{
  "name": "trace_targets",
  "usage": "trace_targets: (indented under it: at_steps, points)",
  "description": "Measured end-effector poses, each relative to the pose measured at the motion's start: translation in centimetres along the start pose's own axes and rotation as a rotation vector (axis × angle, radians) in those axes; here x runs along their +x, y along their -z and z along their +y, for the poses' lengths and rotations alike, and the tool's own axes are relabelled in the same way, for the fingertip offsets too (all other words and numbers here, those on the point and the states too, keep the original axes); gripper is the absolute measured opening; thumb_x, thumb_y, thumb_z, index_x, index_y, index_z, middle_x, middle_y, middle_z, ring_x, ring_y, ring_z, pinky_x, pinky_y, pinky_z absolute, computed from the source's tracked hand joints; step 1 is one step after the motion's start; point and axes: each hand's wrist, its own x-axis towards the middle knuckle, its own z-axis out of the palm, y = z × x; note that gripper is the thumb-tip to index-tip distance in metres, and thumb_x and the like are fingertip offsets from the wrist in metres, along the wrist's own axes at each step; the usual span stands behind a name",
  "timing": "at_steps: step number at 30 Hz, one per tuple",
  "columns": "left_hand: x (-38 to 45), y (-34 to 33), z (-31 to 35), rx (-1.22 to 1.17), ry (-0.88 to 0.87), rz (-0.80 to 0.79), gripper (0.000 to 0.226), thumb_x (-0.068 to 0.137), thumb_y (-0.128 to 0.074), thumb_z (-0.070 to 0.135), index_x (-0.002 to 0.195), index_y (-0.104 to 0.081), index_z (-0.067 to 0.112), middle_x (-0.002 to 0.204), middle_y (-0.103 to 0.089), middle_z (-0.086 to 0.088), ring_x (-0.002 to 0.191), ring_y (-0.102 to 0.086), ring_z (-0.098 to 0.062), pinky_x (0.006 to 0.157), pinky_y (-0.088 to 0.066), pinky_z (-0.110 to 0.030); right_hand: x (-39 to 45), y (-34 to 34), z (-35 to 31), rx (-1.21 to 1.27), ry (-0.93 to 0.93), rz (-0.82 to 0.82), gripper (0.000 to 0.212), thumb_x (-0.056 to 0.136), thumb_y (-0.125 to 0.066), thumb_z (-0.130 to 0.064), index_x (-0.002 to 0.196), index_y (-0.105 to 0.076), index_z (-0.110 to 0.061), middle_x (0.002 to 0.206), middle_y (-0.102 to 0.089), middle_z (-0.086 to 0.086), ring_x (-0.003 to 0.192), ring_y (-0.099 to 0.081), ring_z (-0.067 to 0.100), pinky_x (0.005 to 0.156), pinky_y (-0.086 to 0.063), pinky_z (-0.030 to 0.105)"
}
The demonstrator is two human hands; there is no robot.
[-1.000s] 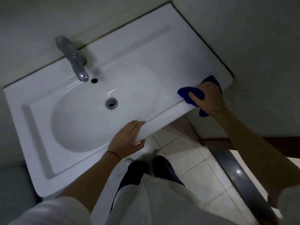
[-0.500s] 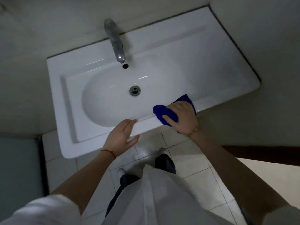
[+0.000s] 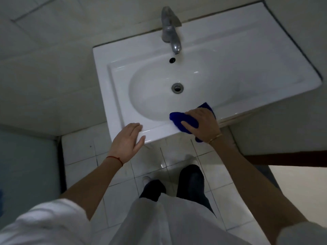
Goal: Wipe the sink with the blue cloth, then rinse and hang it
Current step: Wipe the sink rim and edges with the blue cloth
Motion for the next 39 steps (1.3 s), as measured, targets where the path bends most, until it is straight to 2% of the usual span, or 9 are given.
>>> trace_targets:
  at_steps: [6,10,14,21,24,27,32,36,39]
  points:
    - [-0.1,-0.4,-0.4,-0.011,-0.04,0.042,0.048,0.101,-0.042,0.038,0.124,-0.061,0.0,0.125,-0.061,-0.014,0.118,-0.055,-0.027,0.102,-0.046,-0.037,0.2,-3.2,-4.0,-0.09,-0.28,0.184,0.04,0.087,-0.052,-0.05,0.085,-0.069,-0.014,0.081,-0.068,0.003,0.081,-0.06,0.024,0.084,-0.045,0.036]
    - [-0.1,-0.3,-0.4,-0.035,-0.038,0.009,0.052,0.101,-0.038,0.041,0.127,-0.059,0.002,0.127,-0.06,-0.012,0.119,-0.054,-0.024,0.103,-0.042,-0.032,0.1,-6.6,-10.3,-0.012,-0.183,0.136,0.031,0.088,-0.057,-0.045,0.091,-0.068,-0.017,0.086,-0.069,-0.003,0.084,-0.058,0.018,0.088,-0.044,0.037]
    - [-0.1,-0.4,-0.3,-0.019,-0.013,-0.009,0.056,0.101,-0.034,0.043,0.129,-0.058,0.002,0.13,-0.059,-0.012,0.121,-0.054,-0.024,0.104,-0.043,-0.034,-0.4,-4.7,-7.5,-0.01,-0.07,0.106,0.031,0.09,-0.057,-0.043,0.097,-0.068,-0.014,0.093,-0.069,-0.001,0.088,-0.059,0.019,0.089,-0.044,0.035]
    - [0.1,-0.9,-0.4,0.017,-0.005,0.042,0.052,0.1,-0.038,0.04,0.124,-0.061,0.0,0.125,-0.061,-0.014,0.119,-0.056,-0.027,0.1,-0.047,-0.036,0.3,-2.7,-3.8,-0.111,-0.323,0.24,0.034,0.086,-0.057,-0.043,0.082,-0.068,-0.012,0.079,-0.067,0.004,0.079,-0.059,0.024,0.083,-0.043,0.033]
    - [0.2,-1.0,-0.4,0.019,-0.018,0.031,0.052,0.101,-0.037,0.04,0.125,-0.06,0.0,0.125,-0.06,-0.015,0.118,-0.055,-0.027,0.1,-0.046,-0.035,0.6,-4.8,-8.1,-0.065,-0.259,0.174,0.028,0.085,-0.06,-0.042,0.082,-0.068,-0.016,0.076,-0.066,0.0,0.075,-0.057,0.02,0.08,-0.041,0.032]
    - [0.3,-1.0,-0.4,0.008,-0.035,0.036,0.049,0.101,-0.039,0.039,0.123,-0.06,0.0,0.122,-0.061,-0.014,0.113,-0.056,-0.025,0.097,-0.047,-0.034,0.7,-6.5,-11.1,-0.032,-0.16,0.091,0.03,0.087,-0.056,-0.045,0.092,-0.069,-0.018,0.086,-0.068,-0.005,0.084,-0.058,0.016,0.089,-0.041,0.033]
    - [0.2,-1.1,-0.5,0.033,-0.036,0.064,0.049,0.1,-0.04,0.038,0.124,-0.06,0.0,0.125,-0.061,-0.014,0.117,-0.056,-0.026,0.1,-0.045,-0.034,0.4,-3.3,-6.1,0.004,-0.022,0.023,0.034,0.093,-0.052,-0.046,0.098,-0.068,-0.017,0.09,-0.069,-0.003,0.083,-0.06,0.017,0.085,-0.045,0.036]
    - [0.2,-1.3,-0.6,0.034,-0.032,0.09,0.048,0.099,-0.042,0.037,0.123,-0.061,0.0,0.124,-0.061,-0.014,0.117,-0.056,-0.027,0.099,-0.048,-0.038,-0.1,0.3,0.5,-0.081,-0.173,0.162,0.038,0.092,-0.052,-0.043,0.089,-0.068,-0.01,0.082,-0.069,0.006,0.079,-0.061,0.026,0.082,-0.047,0.038]
    - [0.3,-1.4,-0.5,0.043,-0.018,0.086,0.048,0.098,-0.043,0.037,0.123,-0.061,0.0,0.125,-0.062,-0.014,0.118,-0.056,-0.027,0.1,-0.048,-0.038,0.3,-0.2,0.3,-0.125,-0.279,0.18,0.04,0.089,-0.051,-0.046,0.084,-0.068,-0.011,0.081,-0.068,0.006,0.079,-0.061,0.028,0.083,-0.046,0.038]
